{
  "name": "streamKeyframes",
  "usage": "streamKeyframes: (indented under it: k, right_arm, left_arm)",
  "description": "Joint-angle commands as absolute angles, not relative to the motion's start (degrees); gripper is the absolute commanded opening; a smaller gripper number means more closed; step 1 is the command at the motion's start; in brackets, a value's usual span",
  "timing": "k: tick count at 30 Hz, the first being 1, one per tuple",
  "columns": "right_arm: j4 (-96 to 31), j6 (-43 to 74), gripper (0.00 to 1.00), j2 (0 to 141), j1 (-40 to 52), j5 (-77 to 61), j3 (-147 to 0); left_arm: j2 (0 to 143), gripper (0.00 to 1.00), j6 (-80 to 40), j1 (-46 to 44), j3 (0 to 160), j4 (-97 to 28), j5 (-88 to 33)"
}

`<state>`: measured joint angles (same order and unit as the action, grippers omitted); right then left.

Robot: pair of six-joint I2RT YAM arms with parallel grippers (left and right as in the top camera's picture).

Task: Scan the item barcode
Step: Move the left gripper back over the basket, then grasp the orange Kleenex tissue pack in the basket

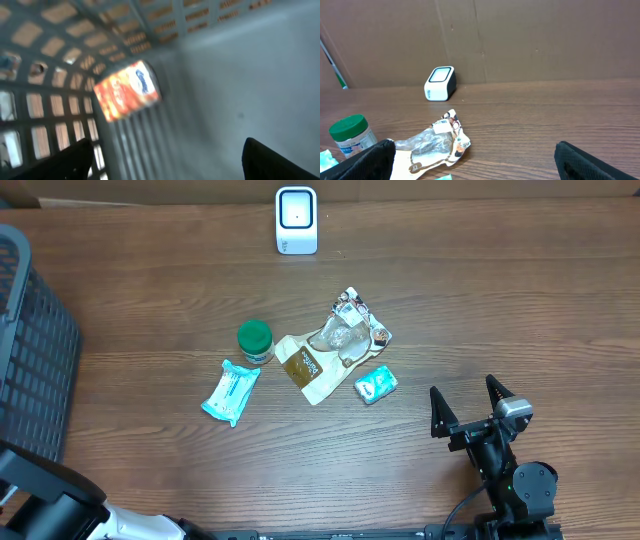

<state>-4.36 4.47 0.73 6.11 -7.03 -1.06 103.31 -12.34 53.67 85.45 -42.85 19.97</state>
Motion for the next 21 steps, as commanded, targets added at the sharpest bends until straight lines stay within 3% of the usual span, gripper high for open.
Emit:
streamKeyframes:
  k: [1,21]
  right_arm:
    - [-4.16,4.51,1.0,0.16,6.42,-6.52,-0.47]
    - [-4.16,4.51,1.0,0.16,6.42,-6.52,-0.47]
  left_arm:
    - [104.51,0.82,-6.31,54.13,84.47,-40.42,24.64]
    - [116.62,0.8,-1.63,59.42,84.47,-35.42,23.94]
